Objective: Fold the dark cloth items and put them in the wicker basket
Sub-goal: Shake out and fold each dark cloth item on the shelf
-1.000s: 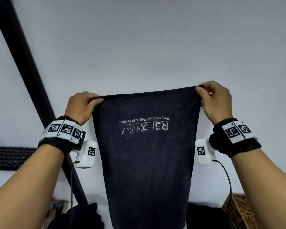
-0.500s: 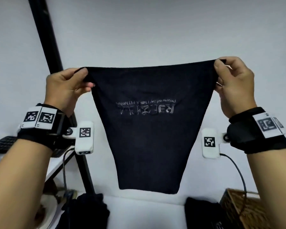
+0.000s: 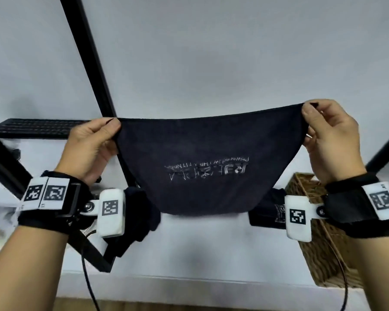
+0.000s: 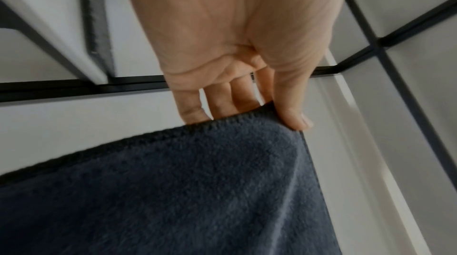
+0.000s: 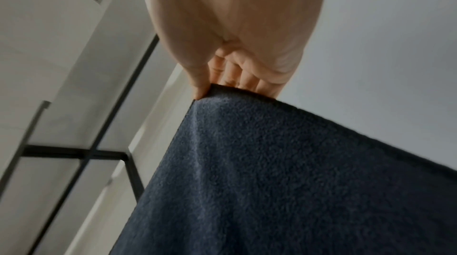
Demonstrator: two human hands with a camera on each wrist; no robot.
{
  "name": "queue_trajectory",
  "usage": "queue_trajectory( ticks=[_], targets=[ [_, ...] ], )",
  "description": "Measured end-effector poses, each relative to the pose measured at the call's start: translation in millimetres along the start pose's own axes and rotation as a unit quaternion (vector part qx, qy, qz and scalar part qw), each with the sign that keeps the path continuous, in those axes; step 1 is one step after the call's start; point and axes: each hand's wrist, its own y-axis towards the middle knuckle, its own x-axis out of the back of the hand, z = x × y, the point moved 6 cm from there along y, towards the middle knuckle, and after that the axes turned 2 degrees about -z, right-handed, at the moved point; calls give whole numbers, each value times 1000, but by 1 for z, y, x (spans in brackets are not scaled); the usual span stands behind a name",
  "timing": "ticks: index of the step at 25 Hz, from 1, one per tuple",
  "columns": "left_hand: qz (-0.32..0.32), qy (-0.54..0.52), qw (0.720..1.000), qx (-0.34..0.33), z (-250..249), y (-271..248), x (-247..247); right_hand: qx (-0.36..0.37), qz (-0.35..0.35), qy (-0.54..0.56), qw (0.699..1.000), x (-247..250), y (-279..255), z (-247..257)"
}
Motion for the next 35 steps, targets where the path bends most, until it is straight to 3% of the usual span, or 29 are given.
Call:
queue_trajectory(
  ticks=[5,9,12,16,20,23,25,30,35],
  targets=[
    [-45,16,988,147,106,-25,10,-105,-33,-46,993,24,-38,-91],
    [-82,105,954,268,239,-34,20,-234,-20,-109,966,45,-64,-220],
    [-87,155,928,328,333,-25,24,-310,-17,-159,937,64,-74,-325],
    [-104,185,906,367,425,-1,29,-346,-27,-233,909,76,-66,-417],
    [-106,218,880,409,500,4,32,-379,40,-345,858,77,-69,-490],
    [-109,261,860,425,535,-7,39,-419,70,-405,809,81,-89,-519],
    [-120,292,851,419,546,-12,44,-402,82,-463,786,79,-93,-522],
    [-171,393,826,368,544,-6,52,-294,34,-513,806,64,-66,-518],
    [-143,445,816,340,537,7,38,-347,25,-532,772,57,-52,-549]
  ],
)
